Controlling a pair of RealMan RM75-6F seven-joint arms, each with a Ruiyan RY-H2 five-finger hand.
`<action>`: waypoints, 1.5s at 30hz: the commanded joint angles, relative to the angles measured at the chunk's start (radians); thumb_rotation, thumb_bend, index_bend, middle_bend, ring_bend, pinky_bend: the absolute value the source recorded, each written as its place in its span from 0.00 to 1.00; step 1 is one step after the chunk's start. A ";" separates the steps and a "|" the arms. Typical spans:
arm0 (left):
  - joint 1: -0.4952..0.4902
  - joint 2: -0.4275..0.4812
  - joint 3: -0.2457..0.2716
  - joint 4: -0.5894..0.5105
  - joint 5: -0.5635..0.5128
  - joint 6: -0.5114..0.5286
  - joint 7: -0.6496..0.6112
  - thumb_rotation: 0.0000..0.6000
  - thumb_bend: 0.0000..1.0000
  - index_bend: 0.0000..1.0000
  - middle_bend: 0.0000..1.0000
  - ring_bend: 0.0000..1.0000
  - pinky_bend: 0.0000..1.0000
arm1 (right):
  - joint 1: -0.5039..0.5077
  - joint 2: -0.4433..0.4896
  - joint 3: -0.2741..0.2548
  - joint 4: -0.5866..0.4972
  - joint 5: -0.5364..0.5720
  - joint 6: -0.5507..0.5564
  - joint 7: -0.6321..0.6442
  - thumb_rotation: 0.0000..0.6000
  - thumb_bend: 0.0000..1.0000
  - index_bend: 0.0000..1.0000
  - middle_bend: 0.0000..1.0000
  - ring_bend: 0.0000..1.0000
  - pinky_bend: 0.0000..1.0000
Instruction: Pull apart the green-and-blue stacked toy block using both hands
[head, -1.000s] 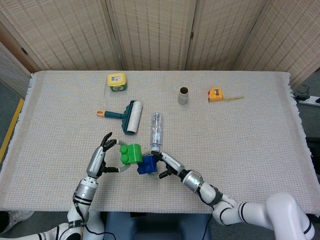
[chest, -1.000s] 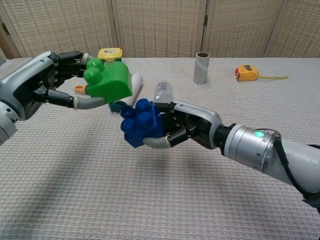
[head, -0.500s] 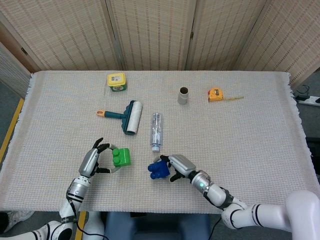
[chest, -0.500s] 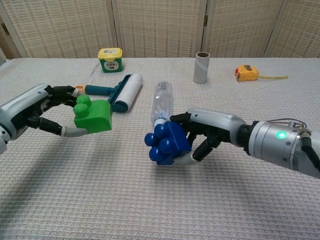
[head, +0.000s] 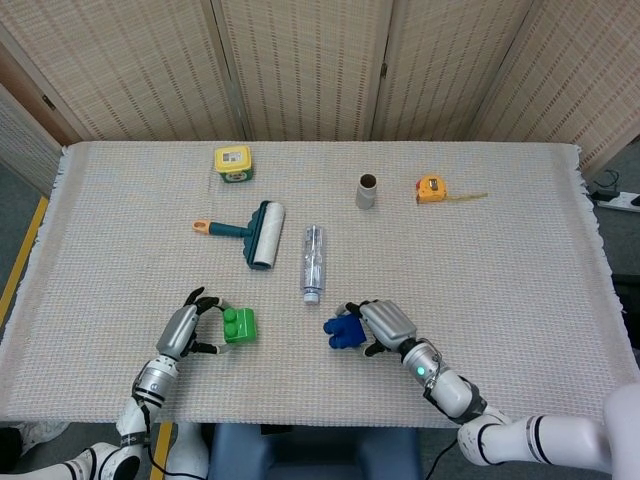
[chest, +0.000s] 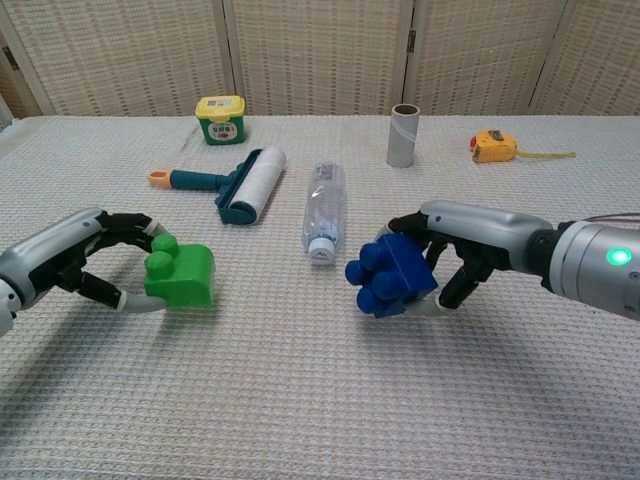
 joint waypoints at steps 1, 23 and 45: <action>-0.010 0.011 0.010 -0.010 -0.008 -0.037 0.000 1.00 0.41 0.35 0.56 0.20 0.00 | 0.002 0.005 -0.002 -0.001 0.018 -0.015 -0.025 1.00 0.39 0.71 0.33 0.24 0.23; -0.049 0.048 -0.005 -0.085 0.023 -0.050 0.015 1.00 0.22 0.05 0.00 0.00 0.00 | -0.001 0.150 0.010 -0.152 0.038 -0.054 -0.051 1.00 0.38 0.00 0.00 0.00 0.00; 0.153 0.365 0.166 -0.176 0.286 0.337 0.528 1.00 0.24 0.13 0.00 0.00 0.00 | -0.360 0.004 -0.107 0.106 -0.290 0.532 -0.460 1.00 0.37 0.00 0.00 0.00 0.00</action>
